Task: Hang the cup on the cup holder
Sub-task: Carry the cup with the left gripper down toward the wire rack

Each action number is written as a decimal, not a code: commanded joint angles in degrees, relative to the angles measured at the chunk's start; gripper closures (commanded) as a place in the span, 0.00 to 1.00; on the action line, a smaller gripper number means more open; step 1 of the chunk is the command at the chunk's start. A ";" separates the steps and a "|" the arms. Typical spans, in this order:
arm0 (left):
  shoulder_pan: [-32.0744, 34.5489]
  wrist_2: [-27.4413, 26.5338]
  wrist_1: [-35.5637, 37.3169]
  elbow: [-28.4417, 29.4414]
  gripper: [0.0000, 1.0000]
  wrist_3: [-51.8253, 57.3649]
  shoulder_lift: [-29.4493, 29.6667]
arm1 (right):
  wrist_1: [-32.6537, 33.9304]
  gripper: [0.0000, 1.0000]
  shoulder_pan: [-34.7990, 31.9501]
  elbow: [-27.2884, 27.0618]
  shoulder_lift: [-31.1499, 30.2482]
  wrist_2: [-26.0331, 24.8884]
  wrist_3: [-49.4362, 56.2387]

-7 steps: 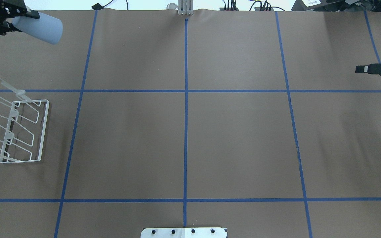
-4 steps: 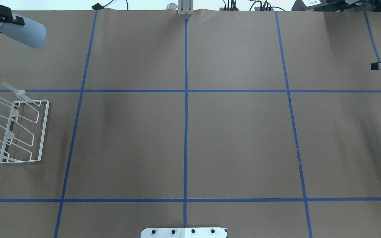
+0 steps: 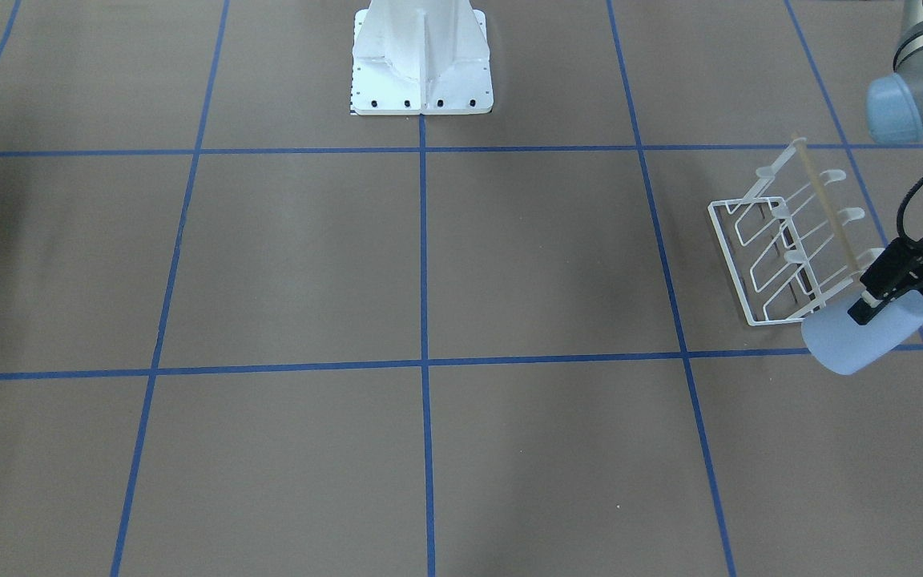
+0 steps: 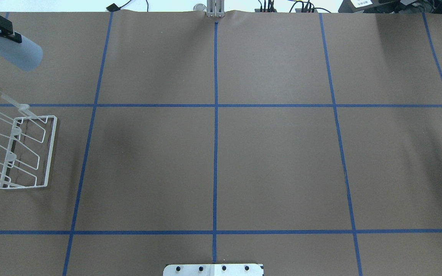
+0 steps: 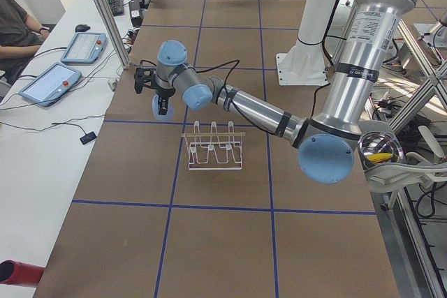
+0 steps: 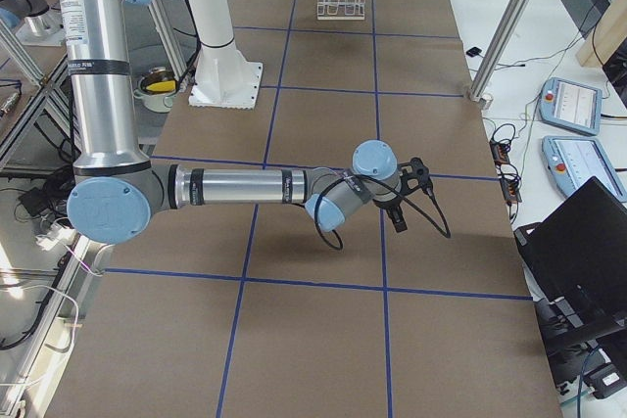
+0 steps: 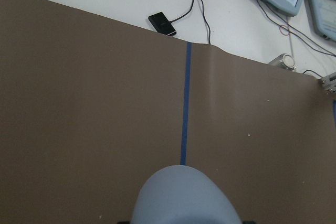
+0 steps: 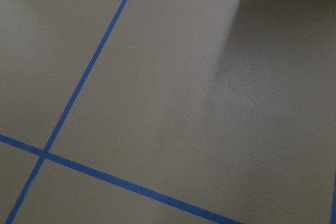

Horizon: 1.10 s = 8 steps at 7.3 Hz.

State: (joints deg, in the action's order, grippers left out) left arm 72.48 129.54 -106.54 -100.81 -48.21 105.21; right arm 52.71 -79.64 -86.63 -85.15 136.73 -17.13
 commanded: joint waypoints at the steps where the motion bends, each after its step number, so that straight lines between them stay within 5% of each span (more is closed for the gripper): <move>1: -0.93 -2.53 16.51 -6.75 1.00 8.21 -0.44 | 13.85 0.00 -1.92 -0.64 2.53 1.44 10.22; 4: -5.85 -2.19 16.89 -9.57 1.00 7.34 -4.22 | 28.72 0.00 -2.18 -5.20 2.35 0.47 18.69; 8: -7.79 -2.72 16.80 -10.28 1.00 7.34 -5.80 | 29.11 0.00 -2.10 -5.48 1.92 -0.23 18.80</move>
State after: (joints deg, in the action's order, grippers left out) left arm 65.55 127.01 -89.68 -111.03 -40.77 100.04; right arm 81.71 -81.80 -92.07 -83.05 136.54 1.61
